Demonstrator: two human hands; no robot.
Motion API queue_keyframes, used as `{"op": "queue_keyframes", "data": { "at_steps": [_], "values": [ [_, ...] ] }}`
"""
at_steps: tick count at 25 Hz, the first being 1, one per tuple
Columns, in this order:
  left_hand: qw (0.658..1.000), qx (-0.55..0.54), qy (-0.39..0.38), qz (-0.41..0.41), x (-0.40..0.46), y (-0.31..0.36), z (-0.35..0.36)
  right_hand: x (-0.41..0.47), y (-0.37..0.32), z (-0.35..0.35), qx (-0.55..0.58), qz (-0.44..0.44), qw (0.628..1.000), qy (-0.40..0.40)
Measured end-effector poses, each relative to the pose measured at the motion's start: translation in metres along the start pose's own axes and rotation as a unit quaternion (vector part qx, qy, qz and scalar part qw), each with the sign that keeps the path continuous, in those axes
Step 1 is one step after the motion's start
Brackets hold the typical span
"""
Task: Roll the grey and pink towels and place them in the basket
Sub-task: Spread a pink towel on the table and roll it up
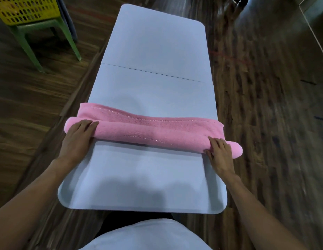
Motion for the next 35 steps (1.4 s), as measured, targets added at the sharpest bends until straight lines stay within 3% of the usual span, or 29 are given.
{"op": "queue_keyframes", "data": {
  "at_steps": [5, 8, 10, 12, 14, 16, 22, 27, 32, 34, 35],
  "values": [
    [1.000, 0.001, -0.008, 0.013, -0.013, -0.009, -0.002, -0.007, 0.005, -0.002, 0.034, -0.043, 0.998, -0.041],
    [0.995, 0.001, -0.069, 0.065, -0.021, -0.014, -0.004, -0.009, 0.007, -0.007, 0.087, -0.065, 0.984, -0.141],
    [0.991, -0.029, -0.114, 0.064, -0.004, -0.022, -0.011, 0.003, 0.013, -0.011, 0.155, -0.019, 0.967, -0.203],
    [0.993, -0.074, -0.088, 0.039, 0.014, -0.024, -0.022, 0.014, 0.013, -0.023, 0.212, 0.015, 0.968, -0.133],
    [0.998, -0.053, 0.000, 0.029, 0.014, -0.017, -0.028, 0.008, 0.005, -0.032, 0.140, 0.012, 0.990, 0.005],
    [0.998, -0.015, 0.038, 0.045, 0.000, -0.004, -0.018, -0.006, -0.006, -0.018, 0.041, -0.009, 0.998, 0.046],
    [1.000, -0.009, -0.026, -0.006, 0.012, 0.000, 0.002, 0.019, -0.003, 0.001, 0.044, 0.021, 0.997, -0.060],
    [0.999, -0.045, -0.021, 0.014, 0.009, -0.005, -0.002, 0.010, -0.005, -0.013, 0.069, -0.048, 0.995, -0.052],
    [0.975, -0.076, -0.184, 0.096, 0.003, -0.018, -0.004, 0.002, 0.002, -0.013, 0.097, -0.065, 0.976, -0.183],
    [0.976, -0.113, -0.180, 0.047, 0.014, -0.020, -0.011, 0.013, 0.001, -0.025, 0.118, -0.034, 0.986, -0.115],
    [0.983, -0.121, -0.135, 0.030, 0.016, -0.019, -0.017, 0.013, 0.002, -0.029, 0.106, -0.011, 0.992, -0.068]
  ]
}}
Point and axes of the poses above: each hand's wrist, its own x-axis towards the middle knuckle, its own z-axis out of the palm, y = z × x, the point moved 6 cm from there along x, towards the middle knuckle, and after that the axes turned 14 degrees about -y, right-handed, at the moved point
